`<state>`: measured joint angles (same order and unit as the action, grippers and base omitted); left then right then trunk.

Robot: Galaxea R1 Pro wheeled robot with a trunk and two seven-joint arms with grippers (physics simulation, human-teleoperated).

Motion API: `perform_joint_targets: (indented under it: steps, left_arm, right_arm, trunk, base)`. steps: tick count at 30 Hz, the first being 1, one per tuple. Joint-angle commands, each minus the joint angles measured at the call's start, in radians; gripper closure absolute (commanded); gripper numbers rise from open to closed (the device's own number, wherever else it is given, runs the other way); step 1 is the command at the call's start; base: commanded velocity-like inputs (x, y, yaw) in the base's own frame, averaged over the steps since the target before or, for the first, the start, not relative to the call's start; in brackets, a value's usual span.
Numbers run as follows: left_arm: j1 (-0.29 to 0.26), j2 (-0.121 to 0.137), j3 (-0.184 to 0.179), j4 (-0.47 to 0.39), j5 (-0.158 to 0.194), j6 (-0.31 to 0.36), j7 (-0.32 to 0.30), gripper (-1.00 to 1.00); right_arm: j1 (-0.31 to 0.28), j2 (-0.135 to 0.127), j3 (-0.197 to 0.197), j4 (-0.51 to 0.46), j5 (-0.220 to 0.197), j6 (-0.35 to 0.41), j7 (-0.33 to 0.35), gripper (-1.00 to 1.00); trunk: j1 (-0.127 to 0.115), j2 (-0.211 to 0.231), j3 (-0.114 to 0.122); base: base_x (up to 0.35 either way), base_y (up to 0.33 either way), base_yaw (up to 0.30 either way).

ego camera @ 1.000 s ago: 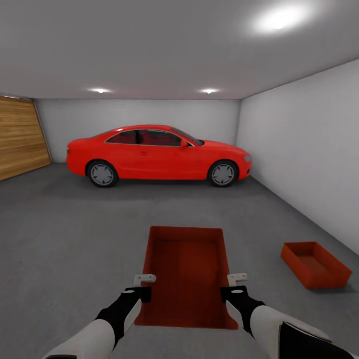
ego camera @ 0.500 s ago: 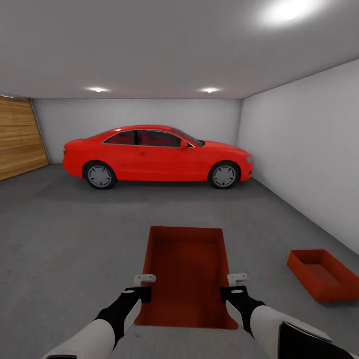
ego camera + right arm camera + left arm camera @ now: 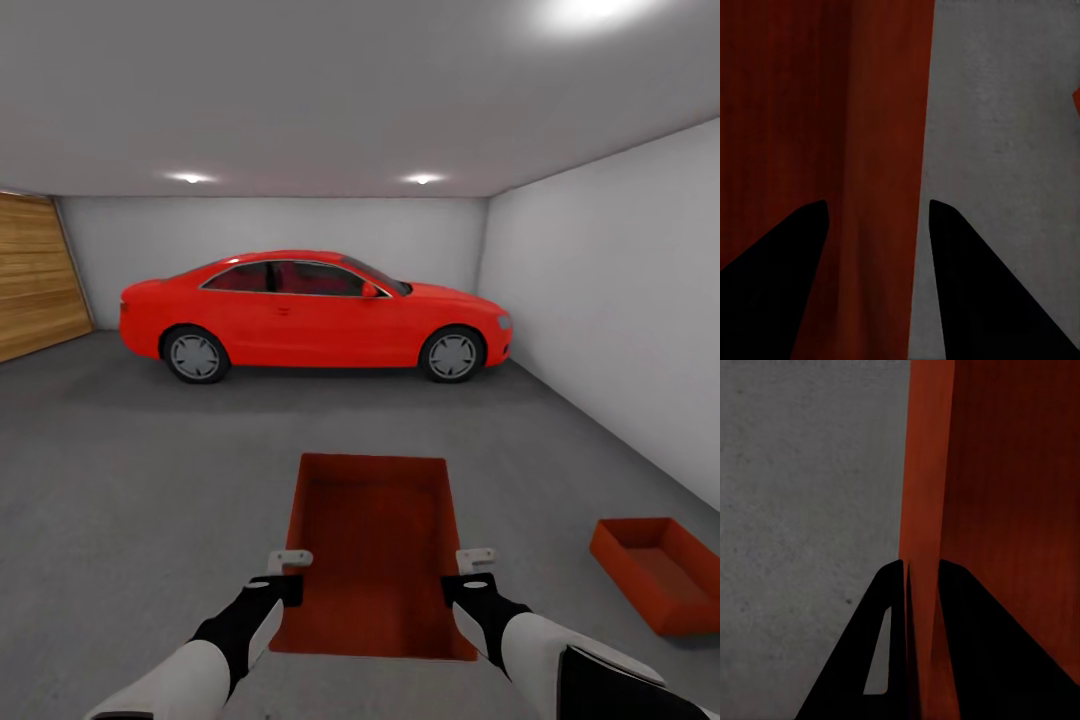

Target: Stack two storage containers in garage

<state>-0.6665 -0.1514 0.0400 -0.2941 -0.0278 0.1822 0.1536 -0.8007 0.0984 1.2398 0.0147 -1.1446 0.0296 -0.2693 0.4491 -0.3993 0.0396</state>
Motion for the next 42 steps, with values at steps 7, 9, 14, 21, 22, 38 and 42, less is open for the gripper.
perform_joint_targets:
  steps: [7, 9, 14, 21, 22, 38, 42]
  left_arm:
    - [-0.001, 0.006, 0.026, -0.005, -0.020, 0.006, 0.001, 1.00]
    - [-0.001, 0.006, 0.026, -0.005, -0.019, 0.006, 0.001, 1.00]
    - [-0.001, 0.006, 0.026, -0.005, -0.020, 0.006, 0.001, 1.00]
    - [-0.001, 0.006, 0.026, -0.005, -0.020, 0.006, 0.001, 1.00]
    - [-0.001, 0.006, 0.026, -0.005, -0.020, 0.006, 0.001, 1.00]
    - [-0.001, 0.006, 0.026, -0.005, -0.020, 0.006, 0.001, 1.00]
    - [-0.001, 0.006, 0.026, -0.005, -0.020, 0.006, 0.001, 1.00]
  right_arm:
    - [0.000, 0.000, 0.029, 0.001, -0.007, 0.004, -0.004, 1.00]
    - [0.000, 0.001, 0.029, 0.001, -0.007, 0.004, -0.004, 1.00]
    - [0.000, 0.001, 0.029, 0.001, -0.007, 0.004, -0.004, 1.00]
    - [0.000, 0.001, 0.029, 0.001, -0.007, 0.004, -0.004, 1.00]
    - [0.000, 0.001, 0.029, 0.001, -0.007, 0.004, -0.004, 1.00]
    - [0.000, -0.003, 0.029, 0.001, -0.007, 0.004, -0.004, 1.00]
    - [0.000, -0.003, 0.029, 0.001, -0.007, 0.003, -0.004, 1.00]
  trunk:
    - [0.001, -0.001, 0.000]
    - [0.001, -0.001, 0.000]
    - [0.001, -0.001, 0.000]
    - [0.001, -0.001, 0.000]
    - [0.001, -0.001, 0.000]
    - [0.001, -0.001, 0.000]
    - [0.001, -0.001, 0.000]
  base:
    - [0.324, 0.000, 0.000]
    - [0.323, 0.000, 0.000]
    - [0.323, 0.000, 0.000]
    - [0.323, 0.000, 0.000]
    - [0.323, 0.000, 0.000]
    - [0.323, 0.000, 0.000]
    - [0.323, 0.000, 0.000]
